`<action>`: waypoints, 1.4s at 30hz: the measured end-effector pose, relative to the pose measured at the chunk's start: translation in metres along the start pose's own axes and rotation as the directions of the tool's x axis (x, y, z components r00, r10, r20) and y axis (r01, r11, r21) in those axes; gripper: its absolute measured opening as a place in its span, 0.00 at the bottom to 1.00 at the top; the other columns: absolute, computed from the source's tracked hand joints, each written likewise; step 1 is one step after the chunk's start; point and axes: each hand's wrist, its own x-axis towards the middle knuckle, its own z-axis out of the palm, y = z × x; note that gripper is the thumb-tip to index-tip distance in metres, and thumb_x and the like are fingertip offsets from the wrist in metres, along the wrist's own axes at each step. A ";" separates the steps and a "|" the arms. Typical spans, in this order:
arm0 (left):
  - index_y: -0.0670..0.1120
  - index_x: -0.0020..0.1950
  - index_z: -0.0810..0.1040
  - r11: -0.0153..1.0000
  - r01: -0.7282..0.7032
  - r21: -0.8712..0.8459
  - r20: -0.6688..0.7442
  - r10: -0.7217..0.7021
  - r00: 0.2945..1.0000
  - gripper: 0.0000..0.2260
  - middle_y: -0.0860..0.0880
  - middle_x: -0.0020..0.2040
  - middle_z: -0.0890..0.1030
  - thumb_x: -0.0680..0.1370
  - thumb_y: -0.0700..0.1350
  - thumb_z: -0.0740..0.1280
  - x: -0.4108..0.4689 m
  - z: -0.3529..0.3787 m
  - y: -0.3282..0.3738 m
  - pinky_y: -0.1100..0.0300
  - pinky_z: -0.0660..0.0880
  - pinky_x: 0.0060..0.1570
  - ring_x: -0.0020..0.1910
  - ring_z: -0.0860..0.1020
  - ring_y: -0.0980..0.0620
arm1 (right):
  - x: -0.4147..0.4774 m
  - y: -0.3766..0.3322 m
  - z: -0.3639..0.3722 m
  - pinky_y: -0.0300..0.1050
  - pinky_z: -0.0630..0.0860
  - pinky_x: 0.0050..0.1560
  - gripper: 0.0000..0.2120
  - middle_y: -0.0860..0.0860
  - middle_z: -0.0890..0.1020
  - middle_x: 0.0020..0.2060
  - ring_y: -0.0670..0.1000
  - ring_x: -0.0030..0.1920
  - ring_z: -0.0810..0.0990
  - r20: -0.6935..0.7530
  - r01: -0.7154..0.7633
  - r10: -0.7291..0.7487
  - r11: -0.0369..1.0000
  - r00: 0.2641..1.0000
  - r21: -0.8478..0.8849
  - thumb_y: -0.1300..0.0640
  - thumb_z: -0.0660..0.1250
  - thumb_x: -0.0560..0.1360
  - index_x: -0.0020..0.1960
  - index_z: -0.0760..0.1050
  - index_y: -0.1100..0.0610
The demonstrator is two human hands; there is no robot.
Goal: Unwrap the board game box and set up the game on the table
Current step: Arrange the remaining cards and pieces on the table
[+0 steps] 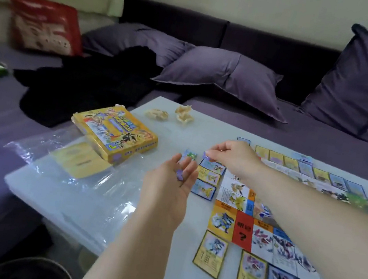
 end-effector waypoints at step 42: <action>0.48 0.54 0.80 0.693 -0.136 0.708 0.388 -0.220 0.895 0.09 0.51 0.45 0.83 0.80 0.41 0.61 -0.175 0.073 -0.209 0.62 0.73 0.44 0.44 0.81 0.56 | -0.297 0.112 -0.176 0.37 0.79 0.36 0.02 0.55 0.82 0.35 0.49 0.34 0.81 -0.303 -0.029 0.294 0.759 0.906 0.650 0.67 0.69 0.73 0.44 0.78 0.62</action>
